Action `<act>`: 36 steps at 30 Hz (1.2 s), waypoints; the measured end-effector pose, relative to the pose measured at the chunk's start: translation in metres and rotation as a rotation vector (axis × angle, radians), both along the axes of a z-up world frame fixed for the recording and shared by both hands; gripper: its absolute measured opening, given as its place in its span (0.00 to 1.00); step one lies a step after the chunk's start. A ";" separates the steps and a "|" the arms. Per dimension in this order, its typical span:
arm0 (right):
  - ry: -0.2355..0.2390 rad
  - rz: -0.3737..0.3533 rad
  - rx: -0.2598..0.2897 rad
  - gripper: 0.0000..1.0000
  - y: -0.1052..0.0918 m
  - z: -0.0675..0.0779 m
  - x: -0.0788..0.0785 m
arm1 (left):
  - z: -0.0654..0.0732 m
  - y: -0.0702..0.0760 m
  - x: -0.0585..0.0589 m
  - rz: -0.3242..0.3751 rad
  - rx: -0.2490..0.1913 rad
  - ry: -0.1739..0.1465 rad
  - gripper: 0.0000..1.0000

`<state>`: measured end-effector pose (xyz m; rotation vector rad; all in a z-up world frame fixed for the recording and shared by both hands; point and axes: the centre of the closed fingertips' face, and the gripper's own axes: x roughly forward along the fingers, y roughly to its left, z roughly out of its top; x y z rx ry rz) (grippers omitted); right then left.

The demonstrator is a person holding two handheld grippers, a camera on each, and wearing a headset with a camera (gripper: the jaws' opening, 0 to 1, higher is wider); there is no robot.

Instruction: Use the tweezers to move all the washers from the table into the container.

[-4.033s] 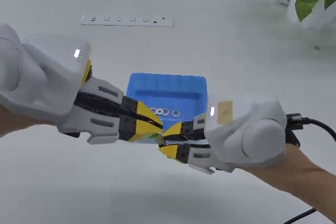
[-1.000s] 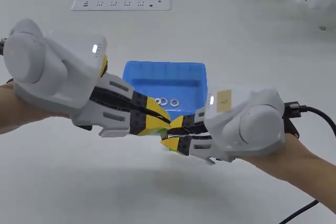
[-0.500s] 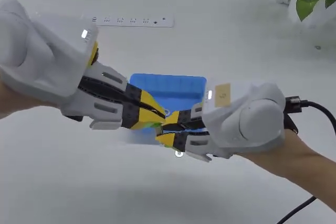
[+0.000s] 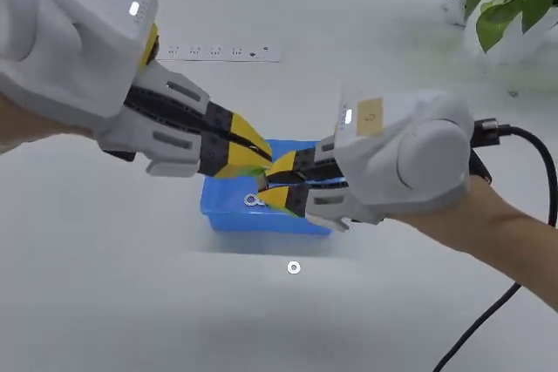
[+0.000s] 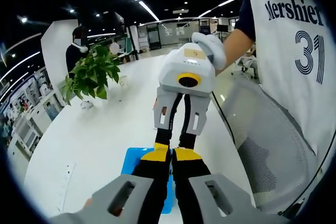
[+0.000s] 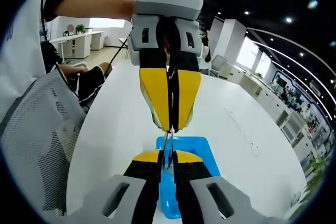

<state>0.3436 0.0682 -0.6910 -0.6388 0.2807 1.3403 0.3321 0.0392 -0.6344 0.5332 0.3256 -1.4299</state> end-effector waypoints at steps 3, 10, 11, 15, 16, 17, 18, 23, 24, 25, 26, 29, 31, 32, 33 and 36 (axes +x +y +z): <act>-0.007 -0.007 -0.008 0.10 -0.001 -0.003 0.012 | -0.003 -0.002 0.011 0.003 0.001 -0.009 0.05; -0.003 -0.002 -0.043 0.10 -0.001 -0.025 0.029 | -0.029 0.000 0.034 -0.003 0.034 0.014 0.05; 0.005 -0.001 -0.051 0.10 -0.002 -0.031 0.032 | -0.033 -0.001 0.036 -0.002 0.038 0.025 0.05; 0.032 0.000 -0.065 0.10 -0.003 -0.046 0.039 | -0.047 -0.003 0.043 -0.006 0.048 0.046 0.05; 0.036 -0.001 -0.072 0.10 -0.004 -0.051 0.042 | -0.052 -0.003 0.046 -0.002 0.046 0.057 0.05; 0.045 -0.004 -0.074 0.10 -0.004 -0.055 0.043 | -0.055 -0.003 0.048 0.002 0.045 0.063 0.05; 0.051 -0.007 -0.076 0.10 -0.005 -0.059 0.046 | -0.059 -0.004 0.050 0.004 0.042 0.069 0.05; 0.076 -0.019 -0.083 0.10 -0.009 -0.073 0.056 | -0.071 -0.006 0.059 0.022 0.040 0.088 0.05; 0.077 -0.019 -0.087 0.10 -0.009 -0.076 0.057 | -0.074 -0.006 0.061 0.024 0.044 0.088 0.05; 0.080 -0.020 -0.087 0.10 -0.009 -0.077 0.058 | -0.075 -0.007 0.062 0.026 0.045 0.092 0.05; 0.085 -0.020 -0.087 0.10 -0.008 -0.079 0.059 | -0.077 -0.007 0.063 0.027 0.047 0.095 0.05; 0.088 -0.022 -0.083 0.10 -0.008 -0.079 0.058 | -0.076 -0.006 0.064 0.033 0.037 0.103 0.05; 0.097 -0.028 -0.075 0.10 -0.008 -0.078 0.058 | -0.077 -0.005 0.067 0.041 0.034 0.114 0.05; 0.098 -0.028 -0.075 0.10 -0.008 -0.078 0.058 | -0.077 -0.005 0.067 0.040 0.035 0.110 0.05; 0.097 -0.029 -0.078 0.10 -0.008 -0.078 0.058 | -0.078 -0.005 0.068 0.040 0.038 0.110 0.05; 0.089 -0.031 -0.085 0.11 -0.008 -0.077 0.056 | -0.077 -0.006 0.066 0.034 0.046 0.101 0.05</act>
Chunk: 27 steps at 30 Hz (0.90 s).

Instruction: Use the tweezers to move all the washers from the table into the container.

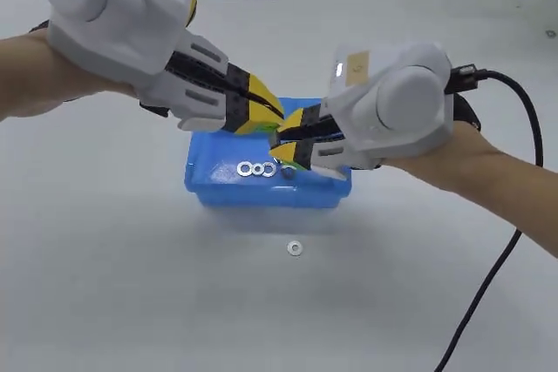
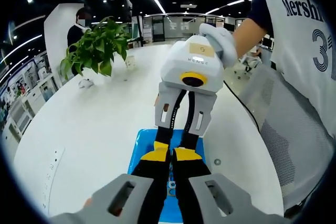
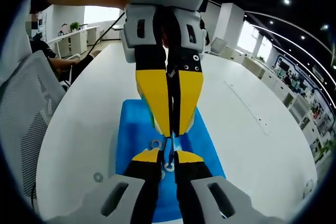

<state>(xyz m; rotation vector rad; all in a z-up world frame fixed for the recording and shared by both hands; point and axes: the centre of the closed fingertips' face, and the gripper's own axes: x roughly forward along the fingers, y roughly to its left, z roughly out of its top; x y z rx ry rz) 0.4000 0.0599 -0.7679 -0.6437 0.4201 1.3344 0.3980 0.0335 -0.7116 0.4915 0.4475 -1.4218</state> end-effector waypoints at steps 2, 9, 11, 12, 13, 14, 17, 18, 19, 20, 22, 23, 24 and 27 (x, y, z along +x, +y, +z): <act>-0.012 0.007 -0.002 0.11 0.000 0.002 -0.003 | 0.002 -0.001 -0.001 -0.009 0.004 -0.002 0.05; -0.024 0.002 0.015 0.11 -0.002 0.016 -0.006 | 0.015 -0.003 -0.007 -0.020 -0.001 -0.029 0.05; -0.034 0.001 0.023 0.11 -0.003 0.018 -0.007 | 0.022 -0.003 -0.010 -0.026 0.000 -0.045 0.05; -0.040 0.002 0.027 0.11 -0.002 0.022 -0.008 | 0.025 -0.003 -0.012 -0.028 0.000 -0.051 0.05; -0.045 0.006 0.029 0.11 -0.002 0.025 -0.010 | 0.027 -0.003 -0.013 -0.029 0.001 -0.055 0.05; -0.052 0.008 0.030 0.11 -0.002 0.027 -0.011 | 0.028 -0.003 -0.014 -0.031 0.002 -0.060 0.05; -0.067 0.019 0.038 0.11 -0.001 0.037 -0.018 | 0.036 -0.003 -0.022 -0.036 0.002 -0.076 0.05; -0.070 0.020 0.040 0.11 0.000 0.040 -0.020 | 0.039 -0.003 -0.024 -0.037 0.001 -0.081 0.05; -0.078 0.023 0.042 0.11 -0.001 0.043 -0.023 | 0.041 -0.003 -0.027 -0.039 0.000 -0.090 0.05; -0.079 0.026 0.043 0.11 -0.001 0.045 -0.024 | 0.043 -0.003 -0.029 -0.040 0.000 -0.092 0.05; -0.087 0.031 0.046 0.10 -0.002 0.049 -0.030 | 0.047 -0.004 -0.035 -0.045 -0.003 -0.102 0.05; -0.088 0.034 0.048 0.10 -0.003 0.051 -0.034 | 0.049 -0.005 -0.037 -0.047 -0.005 -0.104 0.05; -0.088 0.036 0.048 0.10 -0.003 0.052 -0.035 | 0.049 -0.005 -0.038 -0.049 -0.006 -0.105 0.05; -0.097 0.054 0.047 0.10 -0.006 0.055 -0.047 | 0.052 -0.008 -0.049 -0.060 -0.007 -0.111 0.05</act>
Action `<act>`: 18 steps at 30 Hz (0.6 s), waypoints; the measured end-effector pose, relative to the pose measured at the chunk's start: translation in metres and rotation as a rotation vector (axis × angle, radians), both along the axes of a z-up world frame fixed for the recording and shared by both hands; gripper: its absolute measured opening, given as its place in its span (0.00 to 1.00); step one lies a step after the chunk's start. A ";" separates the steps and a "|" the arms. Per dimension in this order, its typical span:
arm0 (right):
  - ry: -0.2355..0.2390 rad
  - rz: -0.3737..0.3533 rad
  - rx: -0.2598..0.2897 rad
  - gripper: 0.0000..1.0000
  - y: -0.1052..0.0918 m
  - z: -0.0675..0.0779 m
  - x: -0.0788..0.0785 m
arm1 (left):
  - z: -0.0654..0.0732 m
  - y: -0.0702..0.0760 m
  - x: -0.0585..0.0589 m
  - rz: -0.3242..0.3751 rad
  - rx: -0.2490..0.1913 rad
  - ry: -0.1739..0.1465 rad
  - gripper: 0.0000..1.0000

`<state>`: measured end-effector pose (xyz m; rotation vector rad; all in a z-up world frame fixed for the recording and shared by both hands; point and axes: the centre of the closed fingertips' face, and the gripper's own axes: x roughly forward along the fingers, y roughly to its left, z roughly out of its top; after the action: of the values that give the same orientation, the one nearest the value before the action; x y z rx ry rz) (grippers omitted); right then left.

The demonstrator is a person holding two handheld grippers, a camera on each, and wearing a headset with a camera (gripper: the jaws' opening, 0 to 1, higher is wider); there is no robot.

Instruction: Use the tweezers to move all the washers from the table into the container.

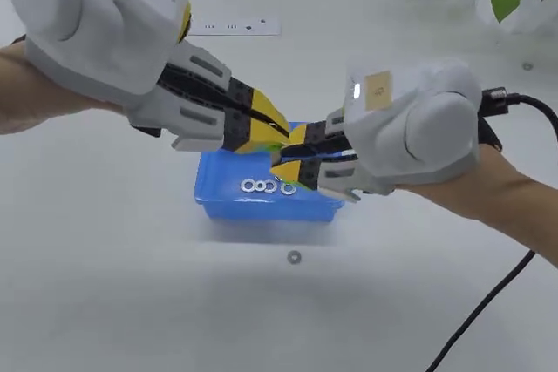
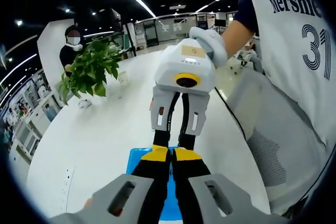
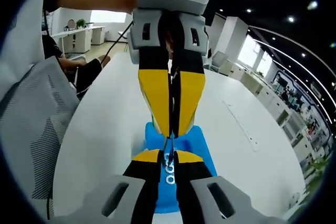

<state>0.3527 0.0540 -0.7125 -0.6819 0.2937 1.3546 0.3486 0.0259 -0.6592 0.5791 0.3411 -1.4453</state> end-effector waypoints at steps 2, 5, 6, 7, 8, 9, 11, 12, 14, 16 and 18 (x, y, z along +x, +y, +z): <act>-0.001 0.008 -0.003 0.10 -0.002 0.001 -0.006 | 0.000 -0.001 -0.005 -0.008 0.002 -0.001 0.05; -0.006 0.028 -0.015 0.10 -0.004 0.001 -0.018 | -0.002 -0.001 -0.004 -0.016 0.002 0.002 0.05; -0.006 0.031 -0.016 0.10 -0.004 0.001 -0.021 | -0.003 -0.001 -0.003 -0.018 0.004 0.002 0.05; -0.009 0.036 -0.019 0.10 -0.004 0.001 -0.025 | -0.003 -0.001 -0.002 -0.019 0.004 0.003 0.05; -0.011 0.038 -0.020 0.10 -0.005 0.002 -0.026 | -0.002 0.000 0.000 -0.018 0.002 0.004 0.05; -0.011 0.038 -0.022 0.10 -0.005 0.002 -0.028 | -0.003 -0.001 0.000 -0.018 -0.002 0.004 0.05; -0.013 0.047 -0.029 0.10 -0.007 0.000 -0.035 | -0.004 -0.001 0.002 -0.019 -0.005 0.014 0.05; -0.012 0.048 -0.031 0.10 -0.008 -0.001 -0.038 | -0.005 -0.001 0.003 -0.020 -0.006 0.017 0.05; -0.004 0.049 -0.034 0.10 -0.009 -0.004 -0.043 | -0.007 -0.001 0.002 -0.021 -0.006 0.026 0.05; 0.009 0.048 -0.036 0.10 -0.011 -0.007 -0.048 | -0.009 -0.002 0.000 -0.027 -0.003 0.035 0.05; 0.014 0.050 -0.041 0.10 -0.012 -0.011 -0.053 | -0.010 -0.002 -0.001 -0.030 -0.002 0.040 0.05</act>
<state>0.2996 0.0424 -0.7233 -0.7180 0.3184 1.4050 0.3474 0.0237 -0.6694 0.5559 0.3641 -1.4875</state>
